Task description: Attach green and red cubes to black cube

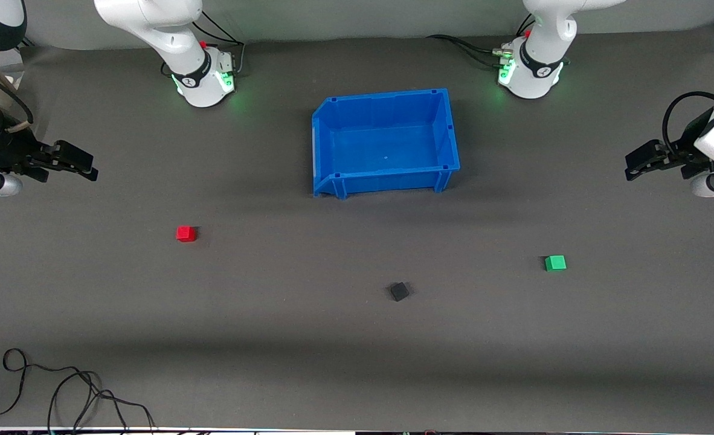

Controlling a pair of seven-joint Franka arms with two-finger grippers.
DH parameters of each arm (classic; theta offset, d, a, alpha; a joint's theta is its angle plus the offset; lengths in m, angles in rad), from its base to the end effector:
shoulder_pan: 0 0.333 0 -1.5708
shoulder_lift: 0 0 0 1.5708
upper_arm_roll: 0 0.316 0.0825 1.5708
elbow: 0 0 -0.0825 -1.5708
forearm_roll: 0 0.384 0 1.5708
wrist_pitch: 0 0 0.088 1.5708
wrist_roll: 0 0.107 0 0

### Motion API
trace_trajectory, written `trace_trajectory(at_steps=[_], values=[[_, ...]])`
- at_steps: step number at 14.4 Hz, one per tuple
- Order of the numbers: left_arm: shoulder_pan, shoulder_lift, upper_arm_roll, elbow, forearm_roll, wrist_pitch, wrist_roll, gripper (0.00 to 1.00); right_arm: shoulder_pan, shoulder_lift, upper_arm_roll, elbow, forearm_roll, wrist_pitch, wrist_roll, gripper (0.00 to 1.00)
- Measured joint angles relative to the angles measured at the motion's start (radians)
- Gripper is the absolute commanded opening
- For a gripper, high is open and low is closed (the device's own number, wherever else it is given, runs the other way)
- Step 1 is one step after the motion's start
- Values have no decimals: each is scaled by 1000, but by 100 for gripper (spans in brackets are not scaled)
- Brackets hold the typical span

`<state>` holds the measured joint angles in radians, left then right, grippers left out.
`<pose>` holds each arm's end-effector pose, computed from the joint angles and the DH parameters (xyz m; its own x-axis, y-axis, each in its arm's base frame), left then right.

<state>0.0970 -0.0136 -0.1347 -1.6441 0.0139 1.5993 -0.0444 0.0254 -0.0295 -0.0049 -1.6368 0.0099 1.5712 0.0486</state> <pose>0.5507 -0.0198 0.5998 0.9995 0.0064 -0.0306 0.0059 -0.9998 -0.0171 0.5438 0.0122 0.6096 0.9989 -0.0281 -0.0365 -0.0284 -0.9996 -0.0083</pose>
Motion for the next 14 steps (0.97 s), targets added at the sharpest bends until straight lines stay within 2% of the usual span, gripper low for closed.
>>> trace_trajectory(at_steps=[8,14], values=[[1,9,7,3,-12,-9,-9,99,0,1,0,0,0,0,0,100],[35,90,18,-7,-9,-5,-52,99,0,4,-2,-1,0,0,0,100]])
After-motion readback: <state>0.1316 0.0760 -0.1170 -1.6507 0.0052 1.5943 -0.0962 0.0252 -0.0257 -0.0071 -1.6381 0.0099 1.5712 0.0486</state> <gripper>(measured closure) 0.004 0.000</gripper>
